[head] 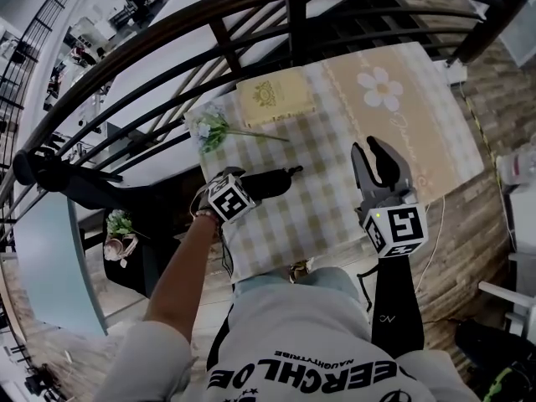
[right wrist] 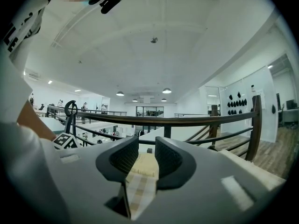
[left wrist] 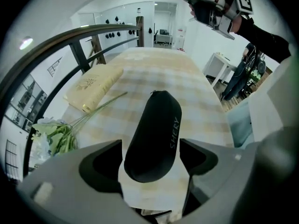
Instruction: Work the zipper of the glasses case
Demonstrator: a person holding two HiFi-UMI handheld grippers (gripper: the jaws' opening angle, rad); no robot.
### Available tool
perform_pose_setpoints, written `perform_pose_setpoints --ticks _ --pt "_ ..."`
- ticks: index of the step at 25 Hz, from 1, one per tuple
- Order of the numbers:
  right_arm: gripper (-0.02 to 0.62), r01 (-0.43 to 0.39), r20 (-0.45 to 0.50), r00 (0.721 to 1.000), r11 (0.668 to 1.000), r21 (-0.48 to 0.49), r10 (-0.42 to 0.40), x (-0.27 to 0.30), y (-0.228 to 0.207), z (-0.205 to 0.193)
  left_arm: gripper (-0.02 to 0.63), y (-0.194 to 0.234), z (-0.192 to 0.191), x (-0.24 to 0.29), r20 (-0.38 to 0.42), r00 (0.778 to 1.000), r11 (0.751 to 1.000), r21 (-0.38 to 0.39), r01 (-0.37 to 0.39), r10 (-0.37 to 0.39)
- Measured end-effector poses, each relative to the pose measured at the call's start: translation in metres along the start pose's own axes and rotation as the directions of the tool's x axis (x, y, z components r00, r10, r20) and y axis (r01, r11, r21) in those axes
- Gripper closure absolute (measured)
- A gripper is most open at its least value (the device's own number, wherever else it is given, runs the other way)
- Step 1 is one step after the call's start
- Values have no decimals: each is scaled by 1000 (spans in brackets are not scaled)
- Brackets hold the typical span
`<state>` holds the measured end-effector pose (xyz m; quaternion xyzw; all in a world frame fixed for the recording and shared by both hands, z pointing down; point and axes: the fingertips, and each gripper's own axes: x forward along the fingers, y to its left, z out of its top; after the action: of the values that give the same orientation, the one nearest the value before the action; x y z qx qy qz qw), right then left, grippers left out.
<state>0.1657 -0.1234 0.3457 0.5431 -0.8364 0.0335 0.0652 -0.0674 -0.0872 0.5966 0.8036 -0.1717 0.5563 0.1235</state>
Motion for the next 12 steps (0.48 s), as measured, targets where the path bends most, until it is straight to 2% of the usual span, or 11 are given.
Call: perform_pose_setpoints --ticks 7,12 --pt "457 -22 -6 1000 1000 -7 22 6 7 1 215 3 0 3 7 1000 1000 17 18 -18" --pt "459 -29 -10 1000 1000 -4 29 10 9 -3 218 -1 28 -15 83 996 999 33 -10 8"
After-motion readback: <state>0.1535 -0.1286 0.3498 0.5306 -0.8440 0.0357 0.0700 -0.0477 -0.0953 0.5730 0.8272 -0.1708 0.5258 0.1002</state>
